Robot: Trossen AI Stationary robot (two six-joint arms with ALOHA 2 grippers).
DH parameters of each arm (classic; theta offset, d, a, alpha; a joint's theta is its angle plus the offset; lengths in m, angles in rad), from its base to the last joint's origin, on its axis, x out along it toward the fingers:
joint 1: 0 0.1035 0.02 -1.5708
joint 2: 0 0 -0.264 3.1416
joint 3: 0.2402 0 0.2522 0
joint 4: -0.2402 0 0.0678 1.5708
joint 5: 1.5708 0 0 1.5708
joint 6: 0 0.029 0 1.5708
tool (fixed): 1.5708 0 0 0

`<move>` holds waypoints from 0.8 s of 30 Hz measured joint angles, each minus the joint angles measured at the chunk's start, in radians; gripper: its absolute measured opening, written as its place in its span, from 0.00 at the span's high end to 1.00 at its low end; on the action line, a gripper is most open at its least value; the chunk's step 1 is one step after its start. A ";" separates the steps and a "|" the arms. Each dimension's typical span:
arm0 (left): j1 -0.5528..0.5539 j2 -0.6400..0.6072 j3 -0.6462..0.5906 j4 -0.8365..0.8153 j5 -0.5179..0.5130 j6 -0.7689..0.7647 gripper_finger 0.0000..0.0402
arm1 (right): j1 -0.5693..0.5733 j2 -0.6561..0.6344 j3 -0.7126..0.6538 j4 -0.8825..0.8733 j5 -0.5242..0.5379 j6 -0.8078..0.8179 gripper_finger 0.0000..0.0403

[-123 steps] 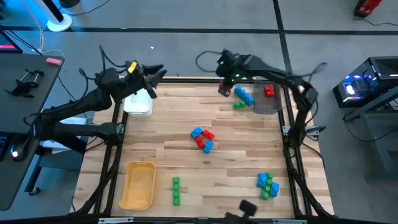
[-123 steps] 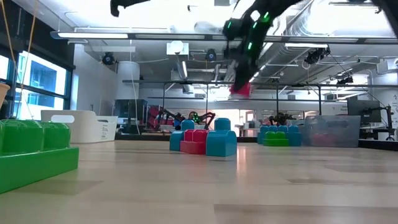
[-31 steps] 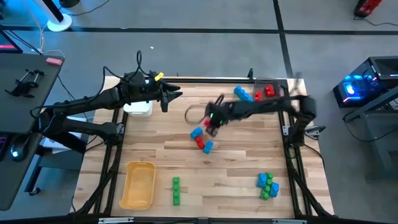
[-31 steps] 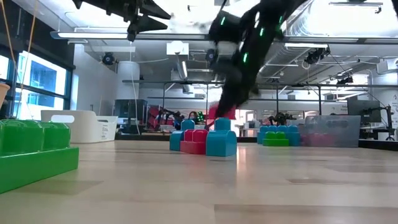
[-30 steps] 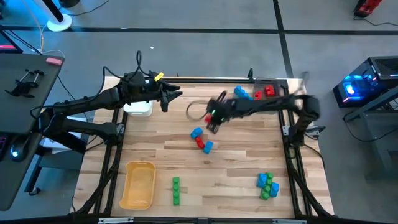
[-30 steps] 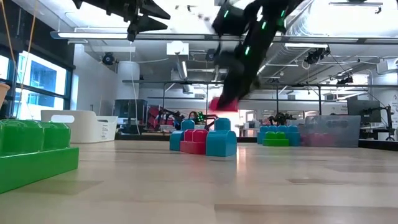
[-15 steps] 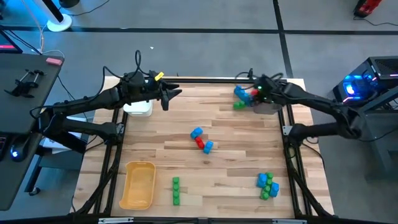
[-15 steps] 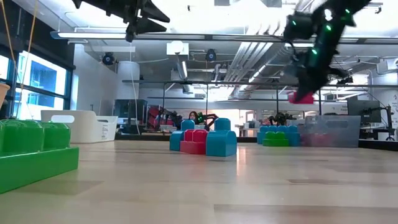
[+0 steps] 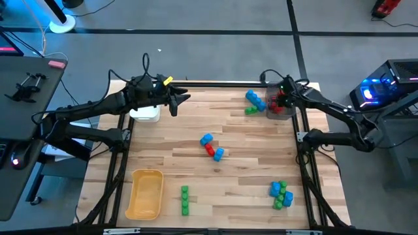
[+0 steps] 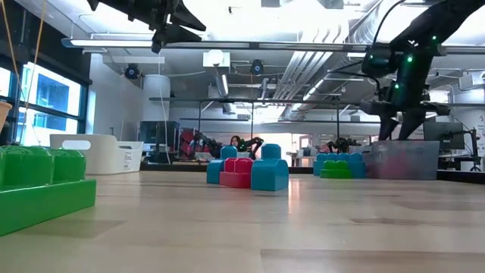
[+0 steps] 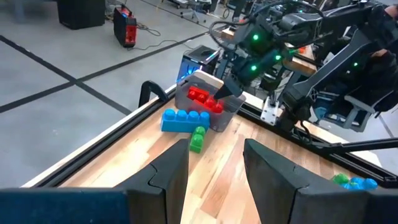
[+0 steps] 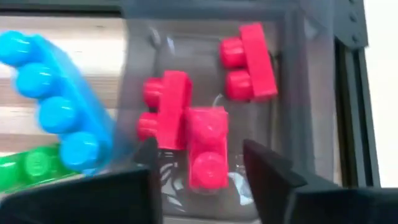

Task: Sort blocks
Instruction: Put the top game piece into the black bin, then put the red game piece into the black bin

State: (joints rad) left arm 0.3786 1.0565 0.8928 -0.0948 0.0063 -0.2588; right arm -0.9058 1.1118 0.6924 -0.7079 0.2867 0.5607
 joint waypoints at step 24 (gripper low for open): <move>0.000 0.000 0.000 -0.043 -0.018 0.026 0.65 | 0.763 0.233 0.118 0.478 -0.295 0.198 0.41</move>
State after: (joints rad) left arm 0.3790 1.0564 0.8928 -0.1375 -0.0118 -0.2326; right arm -0.1428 1.3446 0.8101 -0.2298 -0.0087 0.7586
